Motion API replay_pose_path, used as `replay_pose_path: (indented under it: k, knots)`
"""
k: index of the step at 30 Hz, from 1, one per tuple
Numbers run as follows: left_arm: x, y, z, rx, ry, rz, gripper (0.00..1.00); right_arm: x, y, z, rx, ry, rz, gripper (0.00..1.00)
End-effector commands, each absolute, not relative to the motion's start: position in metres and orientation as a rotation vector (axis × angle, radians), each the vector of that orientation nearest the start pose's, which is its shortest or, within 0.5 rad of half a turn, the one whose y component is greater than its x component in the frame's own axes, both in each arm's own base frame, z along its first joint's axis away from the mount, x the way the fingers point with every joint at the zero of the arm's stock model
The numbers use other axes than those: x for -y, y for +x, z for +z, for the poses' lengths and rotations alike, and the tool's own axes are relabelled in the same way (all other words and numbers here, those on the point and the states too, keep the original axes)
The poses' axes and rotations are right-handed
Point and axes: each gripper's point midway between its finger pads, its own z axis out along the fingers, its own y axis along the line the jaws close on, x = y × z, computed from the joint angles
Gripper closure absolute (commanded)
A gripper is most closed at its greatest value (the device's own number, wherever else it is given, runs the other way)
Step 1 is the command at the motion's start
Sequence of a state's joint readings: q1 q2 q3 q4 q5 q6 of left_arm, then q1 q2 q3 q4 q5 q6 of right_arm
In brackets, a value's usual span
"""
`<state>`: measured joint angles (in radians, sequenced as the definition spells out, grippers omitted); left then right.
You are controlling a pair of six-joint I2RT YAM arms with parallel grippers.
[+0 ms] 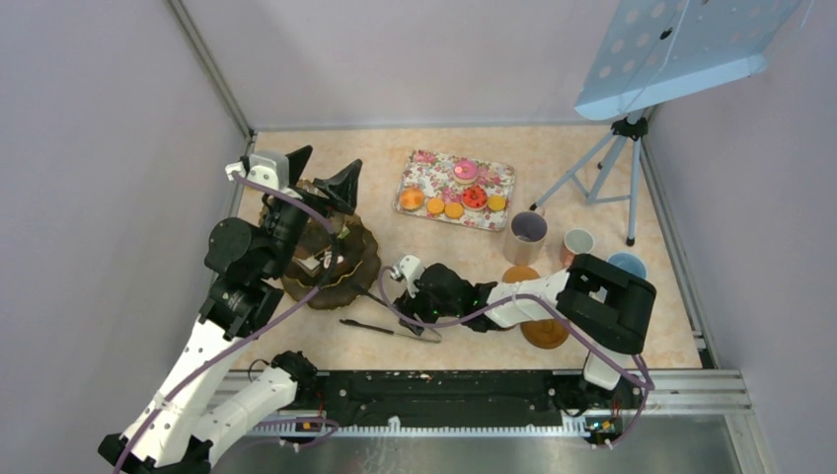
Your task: Serve the afternoon tea
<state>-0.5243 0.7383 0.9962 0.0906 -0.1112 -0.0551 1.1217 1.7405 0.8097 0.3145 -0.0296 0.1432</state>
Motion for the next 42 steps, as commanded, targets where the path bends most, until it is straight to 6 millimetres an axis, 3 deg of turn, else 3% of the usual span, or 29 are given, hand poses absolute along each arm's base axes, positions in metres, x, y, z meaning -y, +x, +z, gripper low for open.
replay_pose_path:
  k: [1,6,10,18,21,23,29,33,42]
  knots:
    - [0.135,0.264,0.464,-1.195,0.188,-0.461,0.01,-0.404,0.181,0.049,-1.968,-1.029,0.757,0.37]
    - [0.137,0.266,0.461,-1.204,0.19,-0.46,0.01,-0.381,0.182,0.047,-1.947,-0.99,0.713,0.5]
    - [0.14,0.266,0.461,-1.204,0.202,-0.475,0.01,-0.357,0.193,0.037,-1.981,-0.928,0.632,0.6]
    - [0.143,0.27,0.457,-1.218,0.208,-0.474,0.01,-0.301,0.217,0.042,-2.043,-0.673,0.527,0.7]
    - [0.142,0.274,0.454,-1.233,0.199,-0.459,0.01,-0.289,0.22,0.048,-2.056,-0.59,0.537,0.69]
    - [0.145,0.27,0.456,-1.223,0.214,-0.48,0.01,-0.291,0.216,0.054,-2.041,-0.59,0.574,0.63]
    - [0.144,0.271,0.456,-1.225,0.208,-0.474,0.01,-0.317,0.2,0.083,-1.902,-0.708,0.777,0.12]
    - [0.142,0.27,0.457,-1.22,0.202,-0.47,0.01,-0.326,0.196,0.07,-1.858,-0.86,0.773,0.1]
    - [0.145,0.27,0.456,-1.223,0.213,-0.479,0.01,-0.325,0.205,0.043,-1.665,-1.032,0.601,0.09]
